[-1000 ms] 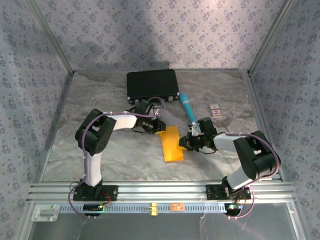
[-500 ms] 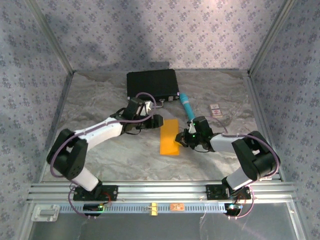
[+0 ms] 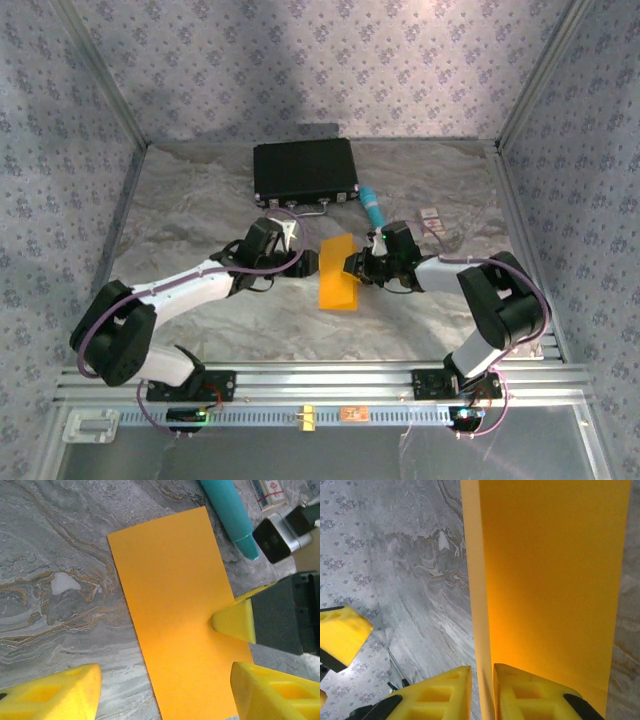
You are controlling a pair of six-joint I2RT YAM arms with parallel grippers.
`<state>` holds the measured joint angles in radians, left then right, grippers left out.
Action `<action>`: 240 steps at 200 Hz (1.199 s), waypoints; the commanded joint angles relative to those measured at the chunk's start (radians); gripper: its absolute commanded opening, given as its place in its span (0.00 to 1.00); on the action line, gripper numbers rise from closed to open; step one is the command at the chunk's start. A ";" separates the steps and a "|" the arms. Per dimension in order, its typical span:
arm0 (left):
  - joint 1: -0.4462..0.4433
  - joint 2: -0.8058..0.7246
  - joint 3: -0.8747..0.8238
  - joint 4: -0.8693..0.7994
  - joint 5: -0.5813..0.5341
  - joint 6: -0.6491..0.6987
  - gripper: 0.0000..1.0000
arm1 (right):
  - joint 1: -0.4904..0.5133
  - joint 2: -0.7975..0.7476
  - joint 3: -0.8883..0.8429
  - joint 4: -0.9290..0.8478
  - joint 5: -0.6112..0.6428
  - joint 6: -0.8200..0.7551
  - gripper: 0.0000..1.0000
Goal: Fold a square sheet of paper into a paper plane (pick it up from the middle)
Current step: Fold the triangle a second time at the center of the table.
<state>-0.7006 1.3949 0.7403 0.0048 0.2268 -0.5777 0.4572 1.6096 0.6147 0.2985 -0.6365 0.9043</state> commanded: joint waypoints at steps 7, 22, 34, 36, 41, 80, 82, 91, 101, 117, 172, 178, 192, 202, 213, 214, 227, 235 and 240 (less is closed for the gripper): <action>-0.107 0.008 0.028 -0.002 -0.055 0.117 0.70 | -0.015 0.037 0.021 -0.050 -0.045 -0.044 0.16; -0.189 0.033 0.062 -0.057 -0.146 0.181 0.72 | -0.023 0.041 0.025 -0.068 -0.049 -0.056 0.16; -0.242 0.061 0.081 -0.085 -0.206 0.218 0.72 | -0.031 0.037 0.022 -0.078 -0.048 -0.061 0.16; -0.253 0.066 0.083 -0.088 -0.216 0.223 0.72 | -0.032 0.036 0.022 -0.078 -0.048 -0.061 0.16; -0.275 0.079 0.091 -0.097 -0.244 0.236 0.72 | -0.033 0.036 0.022 -0.077 -0.052 -0.062 0.16; -0.438 0.188 0.165 -0.167 -0.453 0.333 0.75 | -0.038 0.032 0.022 -0.079 -0.062 -0.061 0.16; -0.444 0.194 0.169 -0.169 -0.463 0.336 0.76 | -0.037 0.033 0.021 -0.079 -0.064 -0.062 0.16; -0.465 0.219 0.187 -0.173 -0.490 0.343 0.78 | -0.037 0.031 0.021 -0.079 -0.064 -0.060 0.16; -0.486 0.247 0.203 -0.179 -0.512 0.357 0.81 | -0.037 0.029 0.022 -0.079 -0.065 -0.059 0.16; -0.521 0.296 0.246 -0.206 -0.558 0.387 0.83 | -0.038 0.027 0.022 -0.073 -0.067 -0.053 0.16; -0.559 0.368 0.298 -0.233 -0.695 0.405 0.84 | -0.037 0.022 0.016 -0.072 -0.061 -0.051 0.17; -0.558 0.370 0.297 -0.232 -0.693 0.409 0.83 | -0.038 0.021 0.016 -0.071 -0.059 -0.051 0.17; -0.559 0.371 0.297 -0.233 -0.681 0.412 0.79 | -0.040 0.024 0.016 -0.068 -0.062 -0.049 0.17; -0.558 0.370 0.295 -0.230 -0.672 0.412 0.77 | -0.040 0.026 0.017 -0.068 -0.064 -0.047 0.17; -0.559 0.368 0.294 -0.224 -0.658 0.416 0.72 | -0.041 0.026 0.016 -0.066 -0.065 -0.047 0.17; -0.559 0.368 0.294 -0.223 -0.656 0.416 0.71 | -0.041 0.026 0.017 -0.067 -0.066 -0.047 0.17; -0.559 0.366 0.294 -0.221 -0.638 0.420 0.65 | -0.041 0.022 0.014 -0.069 -0.063 -0.048 0.18; -0.559 0.365 0.292 -0.220 -0.636 0.418 0.63 | -0.044 0.018 0.012 -0.071 -0.060 -0.048 0.18; -0.558 0.362 0.291 -0.218 -0.635 0.416 0.62 | -0.045 0.017 0.011 -0.071 -0.061 -0.047 0.18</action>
<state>-1.2568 1.7565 1.0142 -0.2073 -0.4152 -0.1680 0.4217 1.6421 0.6197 0.2504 -0.6819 0.8635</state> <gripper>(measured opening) 0.643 0.179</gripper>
